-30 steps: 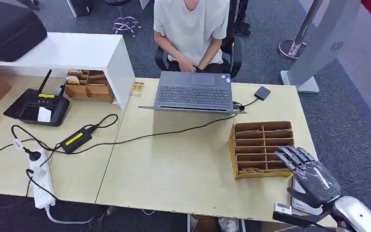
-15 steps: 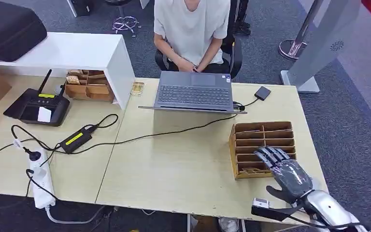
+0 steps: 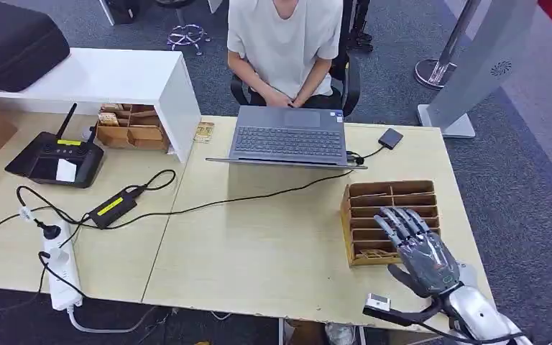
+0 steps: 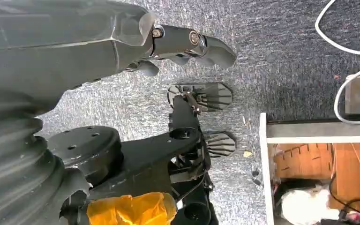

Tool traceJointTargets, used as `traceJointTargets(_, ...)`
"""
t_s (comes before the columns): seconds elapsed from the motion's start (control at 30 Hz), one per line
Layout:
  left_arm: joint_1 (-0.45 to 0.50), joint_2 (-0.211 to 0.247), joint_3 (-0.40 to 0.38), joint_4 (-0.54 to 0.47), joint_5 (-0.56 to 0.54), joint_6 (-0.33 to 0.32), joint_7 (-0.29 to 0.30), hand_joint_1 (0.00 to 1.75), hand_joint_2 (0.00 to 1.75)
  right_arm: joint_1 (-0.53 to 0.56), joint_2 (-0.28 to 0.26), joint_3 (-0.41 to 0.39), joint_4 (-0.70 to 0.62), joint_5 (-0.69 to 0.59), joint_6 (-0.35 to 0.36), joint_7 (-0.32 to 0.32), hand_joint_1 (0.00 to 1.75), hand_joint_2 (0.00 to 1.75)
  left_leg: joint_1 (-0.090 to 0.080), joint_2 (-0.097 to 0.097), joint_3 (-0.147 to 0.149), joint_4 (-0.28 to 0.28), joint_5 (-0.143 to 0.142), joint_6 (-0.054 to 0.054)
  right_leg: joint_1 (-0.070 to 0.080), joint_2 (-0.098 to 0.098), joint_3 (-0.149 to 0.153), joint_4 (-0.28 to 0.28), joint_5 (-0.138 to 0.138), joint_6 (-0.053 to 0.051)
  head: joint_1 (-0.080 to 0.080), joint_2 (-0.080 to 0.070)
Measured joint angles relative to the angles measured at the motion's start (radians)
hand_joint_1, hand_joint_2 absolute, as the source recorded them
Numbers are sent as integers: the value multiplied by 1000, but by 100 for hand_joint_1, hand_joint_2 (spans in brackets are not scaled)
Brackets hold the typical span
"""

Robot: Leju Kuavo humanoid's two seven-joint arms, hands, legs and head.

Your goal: Pass the card to the sensor for recognition and then transmit it.

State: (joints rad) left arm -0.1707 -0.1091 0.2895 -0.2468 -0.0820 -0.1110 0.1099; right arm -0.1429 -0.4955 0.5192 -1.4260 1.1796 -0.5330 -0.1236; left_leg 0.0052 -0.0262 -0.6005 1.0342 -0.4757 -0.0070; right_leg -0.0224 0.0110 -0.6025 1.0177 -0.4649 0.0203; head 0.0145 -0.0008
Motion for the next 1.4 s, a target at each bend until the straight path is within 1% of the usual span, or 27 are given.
traceJointTargets(0.1, 0, -2, 0, 0, 0, -2, 2, 0, 175, 14, 12, -20, -20, 40, -71, 17, 0, 175, 0, 0, 0, 0, 0, 0, 0, 0, 0, 0, 0, 0, 0, 0)
traceJointTargets(0.17, 0, -2, 0, 0, -1, -4, 2, 0, 175, 24, 17, -30, -33, 48, -87, 18, 0, 175, 0, 0, 0, 0, 0, 0, 0, 0, 0, 0, 0, 0, 0, 0)
traceJointTargets(0.57, 0, -2, 0, 0, -4, -7, 3, 0, 175, 41, 30, -48, -42, 79, -84, 24, 0, 175, 0, 0, 0, 0, 0, 0, 0, 0, 0, 0, 0, 0, 0, 0)
traceJointTargets(0.8, 0, -2, 0, 0, -17, -9, 5, 0, 175, 20, 30, -77, 44, 99, -83, 46, 0, 175, 0, 0, 0, 0, 0, 0, 0, 0, 0, 0, 0, 0, 0, 0)
traceJointTargets(1.07, 0, -2, 0, 0, -31, -10, 5, 0, 175, -17, 29, -140, 159, 123, -83, 62, 0, 175, 0, 0, 0, 0, 0, 0, 0, 0, 0, 0, 0, 0, 0, 0)
traceJointTargets(1.4, 0, -2, 0, 0, -35, -11, 5, 0, 175, -44, 28, -167, 214, 130, -83, 65, 0, 175, 0, 0, 0, 0, 0, 0, 0, 0, 0, 0, 0, 0, 0, 0)
